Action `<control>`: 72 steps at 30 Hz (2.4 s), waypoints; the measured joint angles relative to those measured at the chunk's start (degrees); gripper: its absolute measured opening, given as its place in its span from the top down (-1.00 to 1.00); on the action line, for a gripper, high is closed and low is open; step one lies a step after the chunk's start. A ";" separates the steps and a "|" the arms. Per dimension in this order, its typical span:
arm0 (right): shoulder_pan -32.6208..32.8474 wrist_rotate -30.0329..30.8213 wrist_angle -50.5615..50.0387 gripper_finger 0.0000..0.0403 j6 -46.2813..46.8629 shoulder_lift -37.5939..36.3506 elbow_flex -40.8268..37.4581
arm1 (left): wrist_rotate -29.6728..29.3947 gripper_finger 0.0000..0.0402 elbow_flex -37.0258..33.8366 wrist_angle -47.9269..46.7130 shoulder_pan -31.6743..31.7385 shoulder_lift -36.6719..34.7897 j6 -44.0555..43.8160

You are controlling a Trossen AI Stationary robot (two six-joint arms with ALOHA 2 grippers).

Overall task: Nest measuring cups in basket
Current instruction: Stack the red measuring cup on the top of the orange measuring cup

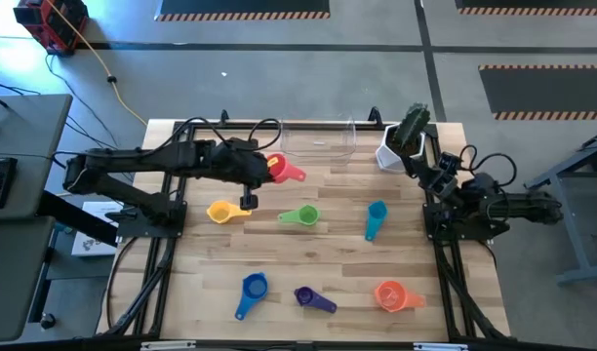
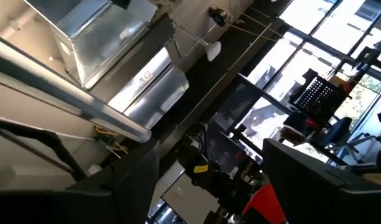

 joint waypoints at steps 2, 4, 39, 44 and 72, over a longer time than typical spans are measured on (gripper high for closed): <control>0.76 -0.17 -0.06 -0.36 -1.45 2.48 2.38 | 0.00 0.97 0.89 0.12 -0.10 0.00 1.51; 1.53 -0.96 -0.76 -0.36 -3.08 5.50 5.42 | -0.04 0.97 1.47 0.14 -0.08 0.00 3.06; 2.63 -14.58 -50.68 -0.36 18.39 43.41 38.01 | -0.79 0.96 2.07 2.41 -15.98 11.88 1.25; 2.74 -14.54 -50.70 -0.36 23.93 48.12 38.01 | -0.78 0.96 2.07 5.30 -17.79 16.08 6.75; 14.52 -2.06 -23.20 -0.36 39.12 72.87 38.09 | 2.00 0.96 2.04 7.49 -22.17 23.34 16.90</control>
